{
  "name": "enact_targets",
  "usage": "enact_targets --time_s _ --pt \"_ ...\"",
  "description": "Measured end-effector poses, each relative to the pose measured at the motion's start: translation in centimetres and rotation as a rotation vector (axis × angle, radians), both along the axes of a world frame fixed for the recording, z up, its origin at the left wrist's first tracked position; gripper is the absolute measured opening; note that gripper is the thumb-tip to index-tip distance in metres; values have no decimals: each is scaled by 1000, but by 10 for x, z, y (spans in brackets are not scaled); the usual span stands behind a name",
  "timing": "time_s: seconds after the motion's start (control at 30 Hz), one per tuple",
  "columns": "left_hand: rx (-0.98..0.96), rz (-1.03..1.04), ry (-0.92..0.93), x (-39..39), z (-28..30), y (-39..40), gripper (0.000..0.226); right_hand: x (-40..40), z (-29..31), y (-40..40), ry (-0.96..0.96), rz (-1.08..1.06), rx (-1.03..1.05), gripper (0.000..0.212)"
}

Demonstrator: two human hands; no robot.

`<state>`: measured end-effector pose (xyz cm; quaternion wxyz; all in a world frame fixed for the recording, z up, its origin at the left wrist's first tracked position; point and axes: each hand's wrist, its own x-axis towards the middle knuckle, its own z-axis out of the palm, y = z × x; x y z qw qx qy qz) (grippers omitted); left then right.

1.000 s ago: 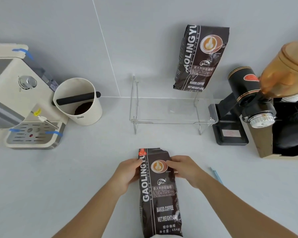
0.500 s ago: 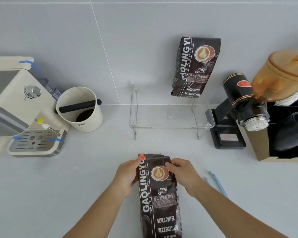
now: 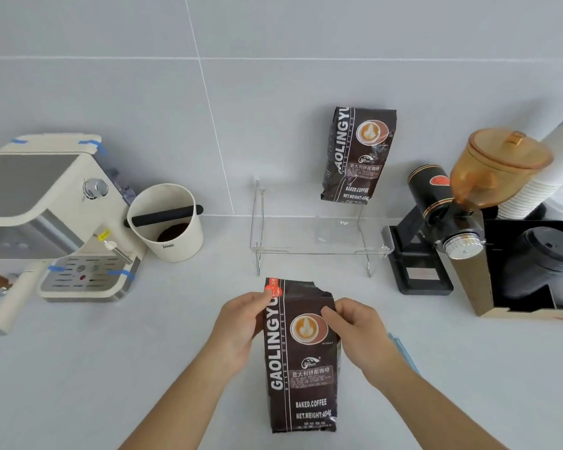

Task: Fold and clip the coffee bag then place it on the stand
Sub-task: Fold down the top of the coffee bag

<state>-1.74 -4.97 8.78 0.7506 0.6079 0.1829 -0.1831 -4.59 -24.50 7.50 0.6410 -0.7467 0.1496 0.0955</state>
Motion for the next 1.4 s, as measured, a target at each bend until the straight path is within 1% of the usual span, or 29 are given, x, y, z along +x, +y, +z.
enact_targets --time_s 0.13,0.3,0.4,0.53,0.67,0.73,0.8,0.83,0.93,0.97,1.07,1.23,1.4 --pt "-15 20 -102 -7 14 -2 21 -5 12 -2 -98 26 -17 34" --pt "-6 23 -216 -14 28 -3 23 -8 24 -5 -166 19 -4 26" --pt "9 15 -247 -17 32 -4 21 -9 30 -7 -192 5 21 22" --pt "38 -2 -239 -18 30 -6 20 -11 28 -11 -166 4 20 19" --pt "85 -36 -238 -19 29 -6 20 -12 36 -13 -153 19 34 21" --pt "109 -54 -242 -18 32 -6 31 -13 42 -14 -142 34 75 18" --pt "143 -55 -234 -16 35 -8 40 -12 47 -15 -150 50 92 21" --pt "152 -48 -232 -15 37 -8 37 -11 50 -16 -154 45 101 25" --pt "138 -15 -229 -13 45 -12 18 -6 68 -16 -153 -9 145 29" --pt "136 -6 -227 -12 47 -12 16 -4 74 -16 -163 -10 142 30" --pt "138 9 -225 -8 53 -14 19 4 84 -12 -187 22 127 29" --pt "114 32 -204 -6 58 -15 27 13 85 -2 -214 42 41 28" --pt "95 32 -206 -6 57 -15 24 16 86 -2 -172 27 46 20"
